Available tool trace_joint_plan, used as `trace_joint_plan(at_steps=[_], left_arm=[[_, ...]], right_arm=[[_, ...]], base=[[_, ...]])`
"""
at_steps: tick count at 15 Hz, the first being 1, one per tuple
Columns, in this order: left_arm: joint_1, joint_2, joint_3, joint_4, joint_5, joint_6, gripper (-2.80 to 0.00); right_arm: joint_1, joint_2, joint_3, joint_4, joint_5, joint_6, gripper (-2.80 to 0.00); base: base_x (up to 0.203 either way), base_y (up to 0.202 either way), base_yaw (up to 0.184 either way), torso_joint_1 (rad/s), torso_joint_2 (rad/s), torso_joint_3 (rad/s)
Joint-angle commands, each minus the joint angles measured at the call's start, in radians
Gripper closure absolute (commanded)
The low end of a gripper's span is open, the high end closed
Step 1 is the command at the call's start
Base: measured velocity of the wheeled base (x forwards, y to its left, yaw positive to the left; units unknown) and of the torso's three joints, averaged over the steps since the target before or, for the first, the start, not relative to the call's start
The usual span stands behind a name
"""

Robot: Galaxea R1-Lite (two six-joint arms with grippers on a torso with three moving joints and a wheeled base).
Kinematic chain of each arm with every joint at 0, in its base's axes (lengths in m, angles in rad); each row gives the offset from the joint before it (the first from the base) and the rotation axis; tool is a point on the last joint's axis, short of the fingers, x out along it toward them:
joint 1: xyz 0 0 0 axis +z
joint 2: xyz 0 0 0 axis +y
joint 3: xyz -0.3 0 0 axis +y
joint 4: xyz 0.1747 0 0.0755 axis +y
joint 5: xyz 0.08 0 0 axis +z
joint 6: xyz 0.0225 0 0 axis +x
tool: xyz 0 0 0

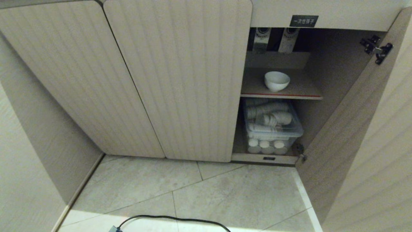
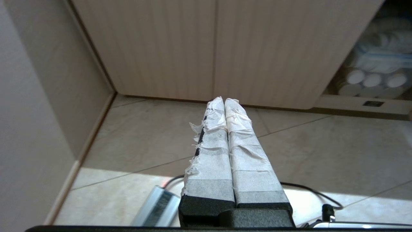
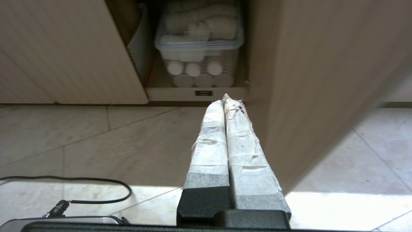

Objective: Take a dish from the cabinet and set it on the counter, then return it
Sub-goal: Take the bowl from the cabinet

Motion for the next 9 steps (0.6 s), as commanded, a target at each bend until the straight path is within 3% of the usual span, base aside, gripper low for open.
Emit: trace_joint_plan(at_steps=[1, 4, 9], left_arm=[[0.0, 0.0, 0.001, 0.0, 0.001, -0.001, 0.0], [0.0, 0.0, 0.0, 0.0, 0.001, -0.001, 0.0], [0.0, 0.0, -0.001, 0.0, -0.001, -0.001, 0.0]], right_arm=[[0.0, 0.001, 0.0, 0.0, -0.001, 0.0, 0.0], [0.0, 0.001, 0.0, 0.0, -0.001, 0.0, 0.0], [0.0, 0.001, 0.0, 0.0, -0.001, 0.0, 0.0]], base=[[0.0, 0.194, -0.002, 0.002, 0.01, 0.002], [0.0, 0.116, -0.002, 0.001, 0.01, 0.004], [0.0, 0.0, 0.0, 0.0, 0.0, 0.0]])
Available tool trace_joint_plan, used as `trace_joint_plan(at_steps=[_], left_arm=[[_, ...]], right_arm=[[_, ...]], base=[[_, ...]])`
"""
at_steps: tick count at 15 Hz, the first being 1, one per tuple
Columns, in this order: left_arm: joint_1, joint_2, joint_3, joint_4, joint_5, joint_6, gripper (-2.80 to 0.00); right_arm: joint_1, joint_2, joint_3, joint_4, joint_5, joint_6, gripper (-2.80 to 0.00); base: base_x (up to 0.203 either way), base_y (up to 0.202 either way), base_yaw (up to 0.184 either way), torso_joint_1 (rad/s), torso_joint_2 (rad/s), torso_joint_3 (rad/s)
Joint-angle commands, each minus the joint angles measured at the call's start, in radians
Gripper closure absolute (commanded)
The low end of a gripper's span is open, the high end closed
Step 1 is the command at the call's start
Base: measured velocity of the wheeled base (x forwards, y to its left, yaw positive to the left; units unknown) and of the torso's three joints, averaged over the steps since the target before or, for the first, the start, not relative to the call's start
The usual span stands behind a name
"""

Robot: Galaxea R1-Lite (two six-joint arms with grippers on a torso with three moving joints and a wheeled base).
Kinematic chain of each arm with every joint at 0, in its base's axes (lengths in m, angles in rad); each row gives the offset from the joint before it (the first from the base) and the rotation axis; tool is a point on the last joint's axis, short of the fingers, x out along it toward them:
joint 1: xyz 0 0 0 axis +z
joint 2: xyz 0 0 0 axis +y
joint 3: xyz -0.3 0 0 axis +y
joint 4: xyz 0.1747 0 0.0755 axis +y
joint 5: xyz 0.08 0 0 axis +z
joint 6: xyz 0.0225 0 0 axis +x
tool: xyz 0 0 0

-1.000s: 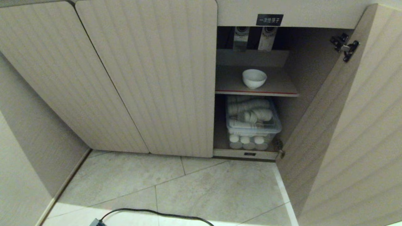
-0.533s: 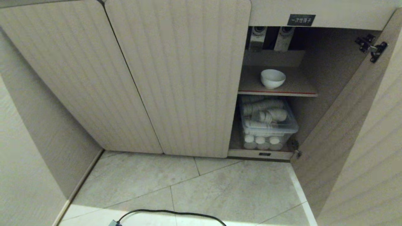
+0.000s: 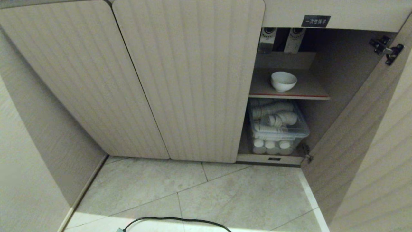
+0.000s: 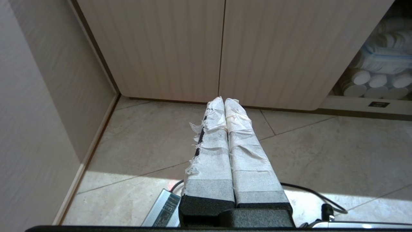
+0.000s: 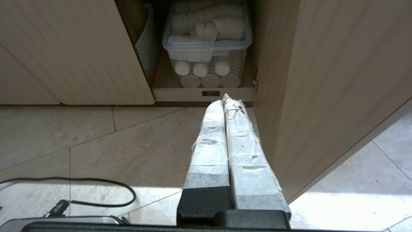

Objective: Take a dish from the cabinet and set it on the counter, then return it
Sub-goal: Take the bowl from the cabinet

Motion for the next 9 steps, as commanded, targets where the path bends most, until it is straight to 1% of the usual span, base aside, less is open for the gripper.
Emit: trace_joint_plan(at_steps=[1, 9], left_arm=[[0.0, 0.0, 0.0, -0.001, 0.001, 0.0, 0.0], [0.0, 0.0, 0.0, -0.001, 0.001, -0.001, 0.0]], right_arm=[[0.0, 0.001, 0.0, 0.0, 0.0, 0.001, 0.0], [0.0, 0.001, 0.0, 0.0, 0.0, 0.001, 0.0]], base=[[0.0, 0.0, 0.0, 0.0, 0.0, 0.0], [0.0, 0.0, 0.0, 0.0, 0.0, 0.0]])
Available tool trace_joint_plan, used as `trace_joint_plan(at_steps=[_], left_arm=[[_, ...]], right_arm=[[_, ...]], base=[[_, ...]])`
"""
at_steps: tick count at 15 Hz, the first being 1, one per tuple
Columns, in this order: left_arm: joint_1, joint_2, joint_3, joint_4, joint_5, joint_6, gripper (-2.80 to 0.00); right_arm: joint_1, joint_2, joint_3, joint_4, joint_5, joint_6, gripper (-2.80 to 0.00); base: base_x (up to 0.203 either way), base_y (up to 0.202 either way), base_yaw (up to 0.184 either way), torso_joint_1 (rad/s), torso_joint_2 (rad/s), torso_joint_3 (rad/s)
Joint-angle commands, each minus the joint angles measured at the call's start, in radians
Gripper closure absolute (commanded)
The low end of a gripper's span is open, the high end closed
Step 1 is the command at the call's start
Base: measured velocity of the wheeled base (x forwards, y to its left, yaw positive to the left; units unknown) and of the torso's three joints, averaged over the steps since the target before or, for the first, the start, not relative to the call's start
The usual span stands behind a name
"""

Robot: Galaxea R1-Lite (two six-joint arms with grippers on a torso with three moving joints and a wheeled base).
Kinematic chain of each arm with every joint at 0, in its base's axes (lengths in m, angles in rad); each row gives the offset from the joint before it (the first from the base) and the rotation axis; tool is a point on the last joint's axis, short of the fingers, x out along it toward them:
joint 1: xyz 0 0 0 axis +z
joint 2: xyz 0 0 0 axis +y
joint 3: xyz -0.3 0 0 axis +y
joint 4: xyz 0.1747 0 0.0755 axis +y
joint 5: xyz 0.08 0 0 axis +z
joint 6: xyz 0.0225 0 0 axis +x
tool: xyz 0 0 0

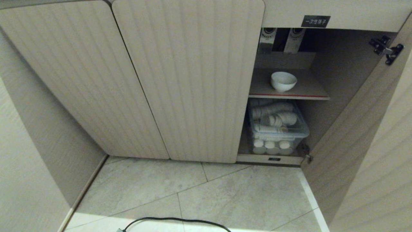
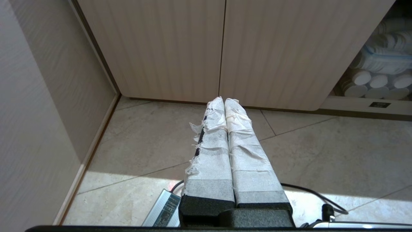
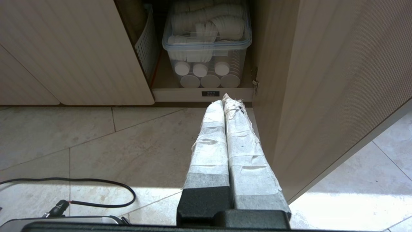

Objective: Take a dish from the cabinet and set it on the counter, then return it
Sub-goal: Take the bowl from the cabinet

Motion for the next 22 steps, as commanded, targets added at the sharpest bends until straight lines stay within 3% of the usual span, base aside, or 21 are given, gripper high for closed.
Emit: trace_joint_plan(at_steps=[1, 5, 17, 22], left_arm=[[0.0, 0.0, 0.001, -0.001, 0.0, -0.001, 0.0], [0.0, 0.0, 0.001, -0.002, 0.0, -0.001, 0.0], [0.0, 0.0, 0.0, 0.0, 0.0, -0.001, 0.0], [0.0, 0.0, 0.001, 0.0, 0.0, -0.001, 0.0]], right_arm=[[0.0, 0.001, 0.0, 0.0, 0.0, 0.0, 0.0], [0.0, 0.001, 0.0, 0.0, 0.0, 0.0, 0.0], [0.0, 0.001, 0.0, 0.0, 0.0, 0.0, 0.0], [0.0, 0.001, 0.0, 0.0, 0.0, 0.0, 0.0]], base=[[0.0, 0.0, 0.0, 0.0, 0.0, 0.0], [0.048, 0.0, -0.001, 0.0, 0.0, 0.002], [0.194, 0.0, 0.002, 0.003, 0.0, 0.002], [0.018, 0.0, 0.002, 0.002, 0.0, 0.0]])
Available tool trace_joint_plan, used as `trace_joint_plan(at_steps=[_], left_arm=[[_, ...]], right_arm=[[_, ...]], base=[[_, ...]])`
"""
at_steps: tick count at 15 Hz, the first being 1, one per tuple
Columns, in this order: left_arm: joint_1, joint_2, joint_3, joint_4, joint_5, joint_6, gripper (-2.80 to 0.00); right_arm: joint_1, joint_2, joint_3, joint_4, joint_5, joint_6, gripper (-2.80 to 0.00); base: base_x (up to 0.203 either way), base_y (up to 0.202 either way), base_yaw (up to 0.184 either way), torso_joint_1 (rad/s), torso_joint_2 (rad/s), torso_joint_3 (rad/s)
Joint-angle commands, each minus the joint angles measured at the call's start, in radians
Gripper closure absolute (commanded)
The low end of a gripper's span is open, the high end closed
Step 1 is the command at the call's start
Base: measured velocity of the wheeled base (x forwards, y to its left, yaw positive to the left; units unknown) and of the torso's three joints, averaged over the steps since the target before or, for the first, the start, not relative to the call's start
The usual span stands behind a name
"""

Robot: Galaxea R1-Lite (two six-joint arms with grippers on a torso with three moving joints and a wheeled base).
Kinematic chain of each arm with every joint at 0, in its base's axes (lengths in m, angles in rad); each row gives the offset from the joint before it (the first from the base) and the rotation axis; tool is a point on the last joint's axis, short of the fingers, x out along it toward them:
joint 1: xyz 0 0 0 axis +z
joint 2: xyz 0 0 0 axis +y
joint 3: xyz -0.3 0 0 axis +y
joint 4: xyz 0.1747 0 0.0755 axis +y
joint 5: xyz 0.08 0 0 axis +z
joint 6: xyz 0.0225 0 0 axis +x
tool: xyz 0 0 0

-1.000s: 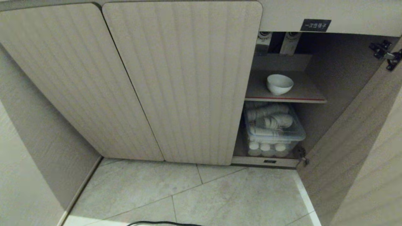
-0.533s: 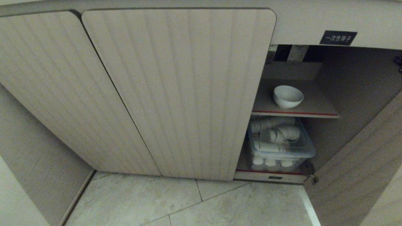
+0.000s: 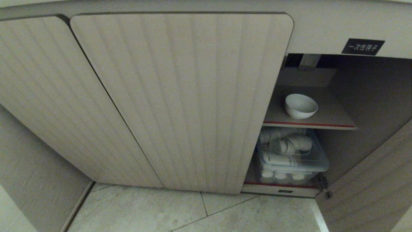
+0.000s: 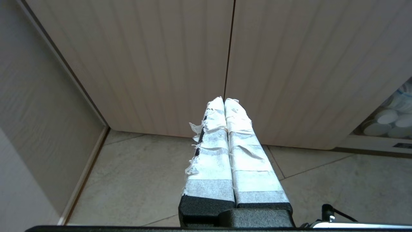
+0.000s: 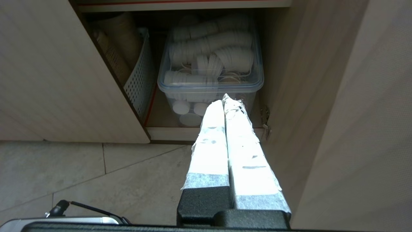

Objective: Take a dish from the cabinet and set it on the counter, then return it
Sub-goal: Take the bowl from the cabinet

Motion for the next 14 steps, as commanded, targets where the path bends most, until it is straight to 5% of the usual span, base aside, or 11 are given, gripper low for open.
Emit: trace_joint_plan(at_steps=[1, 14], left_arm=[[0.0, 0.0, 0.0, -0.001, 0.0, -0.001, 0.0], [0.0, 0.0, 0.001, -0.001, 0.0, -0.001, 0.0]], right_arm=[[0.0, 0.001, 0.0, 0.0, 0.0, 0.0, 0.0], [0.0, 0.001, 0.0, 0.0, 0.0, 0.0, 0.0]], base=[[0.0, 0.0, 0.0, 0.0, 0.0, 0.0], [0.0, 0.0, 0.0, 0.0, 0.0, 0.0]])
